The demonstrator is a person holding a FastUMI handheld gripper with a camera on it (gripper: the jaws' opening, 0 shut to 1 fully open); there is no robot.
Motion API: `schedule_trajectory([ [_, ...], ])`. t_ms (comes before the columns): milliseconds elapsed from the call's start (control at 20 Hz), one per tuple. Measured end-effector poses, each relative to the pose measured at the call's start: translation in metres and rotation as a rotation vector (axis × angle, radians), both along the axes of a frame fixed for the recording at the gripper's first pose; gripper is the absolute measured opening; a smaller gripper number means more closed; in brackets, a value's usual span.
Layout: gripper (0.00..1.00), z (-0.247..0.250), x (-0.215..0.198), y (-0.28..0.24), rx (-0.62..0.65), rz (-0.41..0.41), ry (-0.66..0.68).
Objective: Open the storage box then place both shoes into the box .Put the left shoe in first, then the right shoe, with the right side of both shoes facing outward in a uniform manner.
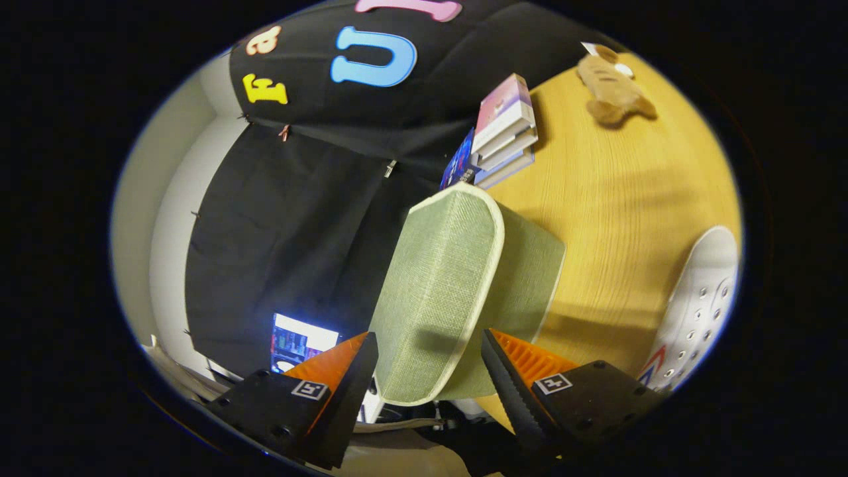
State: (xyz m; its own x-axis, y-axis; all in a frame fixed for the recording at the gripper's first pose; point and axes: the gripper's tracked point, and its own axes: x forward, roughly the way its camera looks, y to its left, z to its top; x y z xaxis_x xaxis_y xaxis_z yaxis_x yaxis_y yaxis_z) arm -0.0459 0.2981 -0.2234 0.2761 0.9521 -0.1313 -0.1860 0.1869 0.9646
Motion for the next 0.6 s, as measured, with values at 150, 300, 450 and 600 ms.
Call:
schedule_trajectory([
  [150, 0.96, -0.001, 0.005, 0.013, 0.139, 0.014, 0.097],
  [300, 0.96, -0.013, 0.004, 0.022, 0.19, 0.032, 0.148],
  [450, 0.6, -0.007, 0.002, 0.022, 0.232, 0.034, 0.175],
  [600, 0.06, 0.013, 0.01, 0.002, 0.219, -0.053, 0.093],
])
